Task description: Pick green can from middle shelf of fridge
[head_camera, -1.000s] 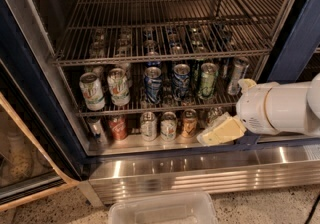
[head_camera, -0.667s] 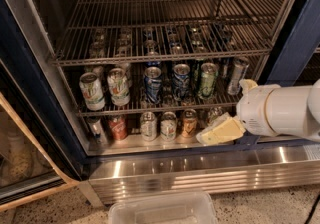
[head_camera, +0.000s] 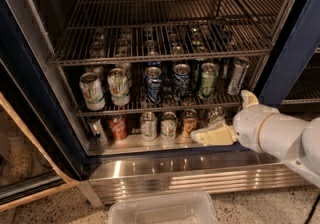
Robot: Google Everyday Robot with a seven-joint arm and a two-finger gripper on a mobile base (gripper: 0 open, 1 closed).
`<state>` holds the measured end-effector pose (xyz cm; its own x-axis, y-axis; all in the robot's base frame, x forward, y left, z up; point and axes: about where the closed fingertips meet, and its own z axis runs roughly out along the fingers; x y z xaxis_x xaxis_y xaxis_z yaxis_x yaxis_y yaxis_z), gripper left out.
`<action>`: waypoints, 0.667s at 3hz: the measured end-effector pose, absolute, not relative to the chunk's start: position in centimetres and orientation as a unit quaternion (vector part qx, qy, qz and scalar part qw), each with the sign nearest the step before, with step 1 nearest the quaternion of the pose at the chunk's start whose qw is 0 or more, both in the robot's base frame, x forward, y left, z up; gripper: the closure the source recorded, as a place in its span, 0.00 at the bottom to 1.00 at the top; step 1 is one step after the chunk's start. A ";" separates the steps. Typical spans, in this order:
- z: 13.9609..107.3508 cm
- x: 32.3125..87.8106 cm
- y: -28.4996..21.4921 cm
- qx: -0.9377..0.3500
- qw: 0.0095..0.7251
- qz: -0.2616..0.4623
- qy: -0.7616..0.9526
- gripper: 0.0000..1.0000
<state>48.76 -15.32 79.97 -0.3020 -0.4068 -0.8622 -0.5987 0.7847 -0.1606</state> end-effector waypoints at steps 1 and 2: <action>78.4 50.0 -17.9 -0.242 0.553 0.097 0.792 0.00; 78.6 49.4 -18.5 -0.214 0.575 0.102 0.783 0.00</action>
Offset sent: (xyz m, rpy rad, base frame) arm 0.0118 -0.0217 -0.0137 0.0962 -0.0682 -0.1033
